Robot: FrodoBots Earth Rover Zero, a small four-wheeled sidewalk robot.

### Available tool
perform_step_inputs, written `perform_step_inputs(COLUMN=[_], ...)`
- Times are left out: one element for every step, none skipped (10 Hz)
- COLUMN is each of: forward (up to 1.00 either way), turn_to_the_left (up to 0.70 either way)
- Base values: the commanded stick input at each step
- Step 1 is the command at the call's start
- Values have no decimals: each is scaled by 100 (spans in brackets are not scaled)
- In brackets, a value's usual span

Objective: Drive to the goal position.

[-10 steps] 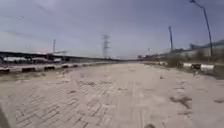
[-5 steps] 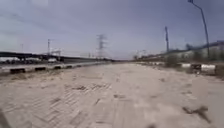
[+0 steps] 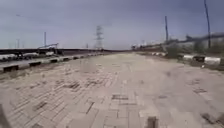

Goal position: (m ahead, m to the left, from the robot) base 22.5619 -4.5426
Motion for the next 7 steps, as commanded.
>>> perform_step_inputs(forward=[100, 100, 100, 100, 100, 100, 100], turn_to_the_left=[0, 0, 0, 0, 0, 0, 0])
